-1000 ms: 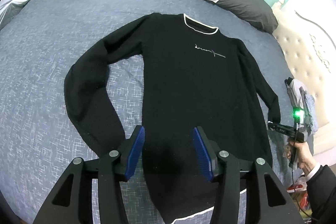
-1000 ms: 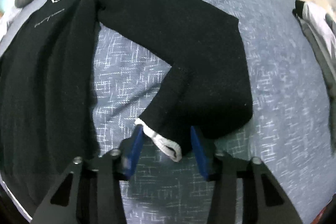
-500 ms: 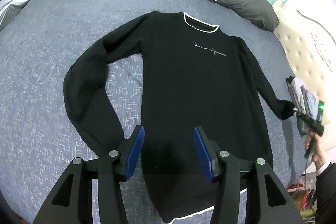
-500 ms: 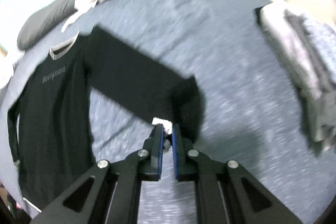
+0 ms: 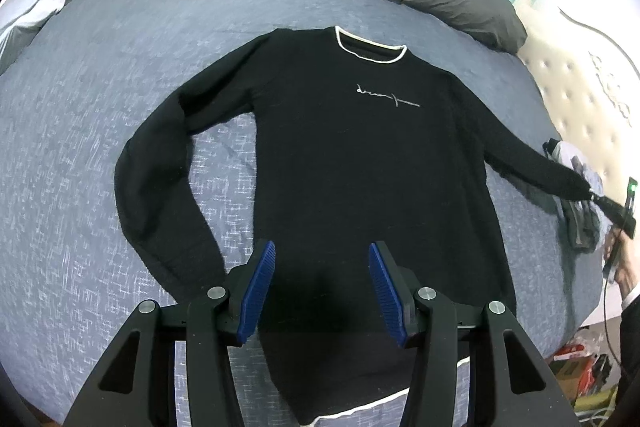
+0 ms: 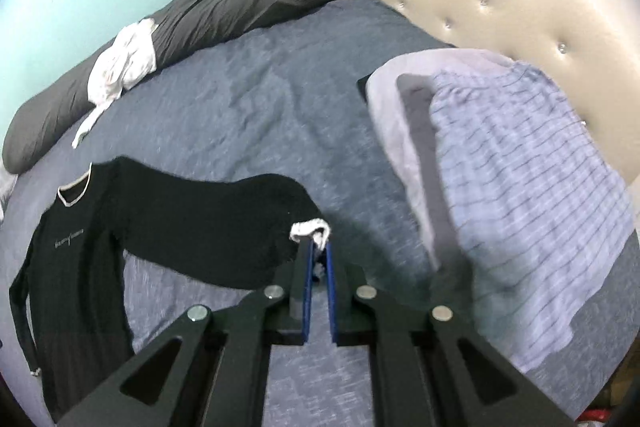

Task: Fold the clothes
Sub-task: 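Grasp a white-trimmed sleeve cuff with the right tool and pull it outward, then release the cuff with the right tool while the left tool grasps the other cuff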

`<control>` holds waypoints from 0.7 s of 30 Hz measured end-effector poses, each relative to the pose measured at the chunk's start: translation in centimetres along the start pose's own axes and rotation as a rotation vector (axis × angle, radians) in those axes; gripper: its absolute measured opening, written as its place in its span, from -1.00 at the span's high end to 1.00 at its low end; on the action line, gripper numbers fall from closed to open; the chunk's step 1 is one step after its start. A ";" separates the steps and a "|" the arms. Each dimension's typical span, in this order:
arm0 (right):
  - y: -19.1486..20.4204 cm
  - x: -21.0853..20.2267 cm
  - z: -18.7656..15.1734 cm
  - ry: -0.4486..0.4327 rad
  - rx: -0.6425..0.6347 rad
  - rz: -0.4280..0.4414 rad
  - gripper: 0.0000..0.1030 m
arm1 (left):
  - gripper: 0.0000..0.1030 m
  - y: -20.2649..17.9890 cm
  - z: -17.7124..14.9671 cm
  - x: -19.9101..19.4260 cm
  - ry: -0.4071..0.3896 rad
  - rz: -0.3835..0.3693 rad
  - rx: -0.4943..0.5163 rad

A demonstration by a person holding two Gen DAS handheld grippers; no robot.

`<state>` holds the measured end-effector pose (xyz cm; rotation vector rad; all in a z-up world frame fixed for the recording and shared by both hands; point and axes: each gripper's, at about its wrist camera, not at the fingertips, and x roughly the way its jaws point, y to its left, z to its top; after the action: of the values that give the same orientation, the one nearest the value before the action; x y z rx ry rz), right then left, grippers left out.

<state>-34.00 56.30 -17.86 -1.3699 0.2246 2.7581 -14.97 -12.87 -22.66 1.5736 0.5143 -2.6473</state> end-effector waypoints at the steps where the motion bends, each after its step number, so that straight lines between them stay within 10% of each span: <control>1: -0.3 0.0 0.4 -0.006 0.005 -0.002 0.89 | -0.03 -0.2 0.0 0.1 0.003 0.001 0.005; 12: -1.9 1.2 4.1 -0.022 0.020 -0.058 0.95 | -0.03 0.6 -0.2 0.7 0.024 0.025 -0.014; 21: -2.6 3.8 0.5 0.077 0.029 -0.134 0.94 | -0.04 5.9 -0.9 0.6 0.018 0.072 -0.129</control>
<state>-36.37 58.85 -20.88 -1.4299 0.1688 2.5875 -13.44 -18.10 -25.13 1.5493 0.6041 -2.4959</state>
